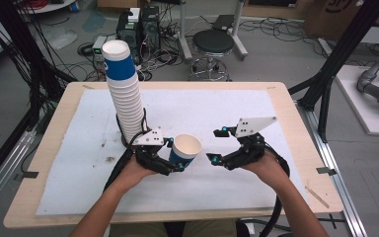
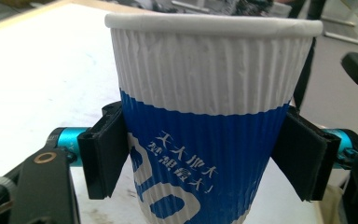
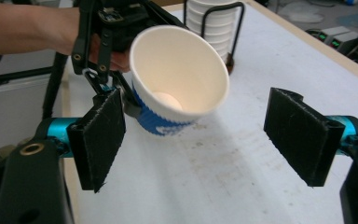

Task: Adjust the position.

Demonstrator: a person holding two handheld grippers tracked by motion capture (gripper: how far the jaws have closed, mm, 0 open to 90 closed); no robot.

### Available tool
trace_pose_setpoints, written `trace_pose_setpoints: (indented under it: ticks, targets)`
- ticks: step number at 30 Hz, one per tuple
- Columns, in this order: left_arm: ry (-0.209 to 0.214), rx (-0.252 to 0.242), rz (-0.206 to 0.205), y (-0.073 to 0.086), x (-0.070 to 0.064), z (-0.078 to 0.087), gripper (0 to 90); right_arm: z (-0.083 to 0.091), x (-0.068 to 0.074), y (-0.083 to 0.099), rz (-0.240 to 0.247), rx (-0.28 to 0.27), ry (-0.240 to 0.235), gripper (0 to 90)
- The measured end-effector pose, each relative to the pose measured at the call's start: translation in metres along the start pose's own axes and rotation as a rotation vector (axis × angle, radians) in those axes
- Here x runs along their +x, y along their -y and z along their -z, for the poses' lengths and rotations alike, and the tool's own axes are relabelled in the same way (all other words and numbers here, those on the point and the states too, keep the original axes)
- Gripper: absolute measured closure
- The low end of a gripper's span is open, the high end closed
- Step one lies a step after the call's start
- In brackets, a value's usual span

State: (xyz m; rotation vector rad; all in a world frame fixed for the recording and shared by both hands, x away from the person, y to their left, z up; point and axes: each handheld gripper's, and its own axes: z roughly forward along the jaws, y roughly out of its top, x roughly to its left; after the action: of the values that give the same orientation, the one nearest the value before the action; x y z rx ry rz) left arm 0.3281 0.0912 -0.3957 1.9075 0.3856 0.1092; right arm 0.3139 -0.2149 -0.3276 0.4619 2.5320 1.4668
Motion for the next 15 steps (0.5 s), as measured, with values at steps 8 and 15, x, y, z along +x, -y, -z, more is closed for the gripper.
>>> trace_pose_setpoints:
  ticks: [8, 15]
  targets:
    - [-0.042, -0.102, -0.010, 0.000, 0.003, 0.005, 24.6, 0.013, -0.010, 0.026, -0.029, -0.069, 0.119, 21.0]
    - [-0.062, -0.161, 0.009, 0.005, 0.006, 0.009, 24.6, 0.022, -0.019, 0.050, -0.067, -0.071, 0.203, 21.0]
